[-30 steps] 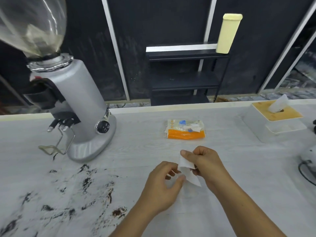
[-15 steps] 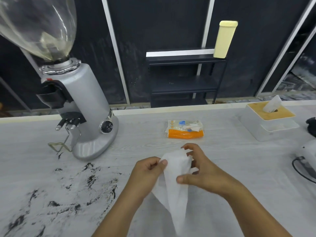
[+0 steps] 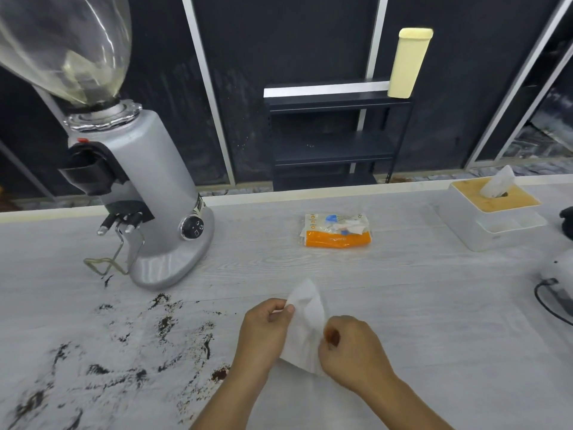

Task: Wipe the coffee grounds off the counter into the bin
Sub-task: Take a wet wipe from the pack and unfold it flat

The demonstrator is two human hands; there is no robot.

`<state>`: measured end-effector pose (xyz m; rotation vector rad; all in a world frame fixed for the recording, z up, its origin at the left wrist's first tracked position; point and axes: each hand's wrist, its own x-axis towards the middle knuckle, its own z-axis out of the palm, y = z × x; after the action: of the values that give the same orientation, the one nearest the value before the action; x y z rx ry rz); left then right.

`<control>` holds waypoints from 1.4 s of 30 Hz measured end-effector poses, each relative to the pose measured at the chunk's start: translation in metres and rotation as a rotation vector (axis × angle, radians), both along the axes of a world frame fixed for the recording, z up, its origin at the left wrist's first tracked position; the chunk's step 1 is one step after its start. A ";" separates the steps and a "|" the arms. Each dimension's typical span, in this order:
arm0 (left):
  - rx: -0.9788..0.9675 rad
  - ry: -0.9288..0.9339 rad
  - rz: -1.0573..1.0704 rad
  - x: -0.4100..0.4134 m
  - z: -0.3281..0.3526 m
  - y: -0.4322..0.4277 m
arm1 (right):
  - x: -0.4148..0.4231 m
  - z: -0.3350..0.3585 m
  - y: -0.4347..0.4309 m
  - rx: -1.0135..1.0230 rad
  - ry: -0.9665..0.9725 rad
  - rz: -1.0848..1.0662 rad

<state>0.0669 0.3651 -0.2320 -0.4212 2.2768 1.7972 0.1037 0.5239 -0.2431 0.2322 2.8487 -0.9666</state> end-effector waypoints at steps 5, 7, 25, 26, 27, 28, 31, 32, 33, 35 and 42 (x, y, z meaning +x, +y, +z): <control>-0.106 0.063 -0.083 -0.010 -0.002 -0.011 | -0.004 0.001 0.025 -0.343 -0.216 -0.301; -0.194 0.107 -0.162 -0.022 -0.004 -0.016 | 0.000 0.006 0.036 -0.395 -0.277 -0.333; -0.518 0.284 -0.942 -0.090 0.014 0.011 | -0.078 -0.005 0.071 0.000 0.124 0.172; -0.515 0.283 -0.909 -0.090 0.013 0.008 | -0.081 -0.004 0.072 -0.003 0.110 0.161; -0.514 0.285 -0.866 -0.089 0.011 0.004 | -0.084 -0.002 0.074 -0.025 0.096 0.145; -0.519 0.294 -0.820 -0.088 0.010 0.001 | -0.085 0.000 0.077 -0.061 0.089 0.130; -0.529 0.341 -0.699 -0.081 0.002 -0.011 | -0.084 0.000 0.086 -0.133 0.079 0.115; -0.527 0.369 -0.669 -0.077 -0.001 -0.014 | -0.082 -0.002 0.089 -0.153 0.081 0.119; -0.524 0.403 -0.642 -0.073 -0.004 -0.016 | -0.080 -0.005 0.091 -0.174 0.091 0.133; -0.505 0.474 -0.592 -0.063 -0.010 -0.021 | -0.072 -0.010 0.095 -0.189 0.155 0.193; -0.465 0.653 -0.677 -0.013 -0.031 -0.041 | -0.017 -0.045 0.106 0.056 0.430 0.412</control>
<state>0.0543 0.3242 -0.2626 0.9108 2.7469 1.1416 0.0866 0.6296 -0.2877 -0.6074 3.1012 -0.9372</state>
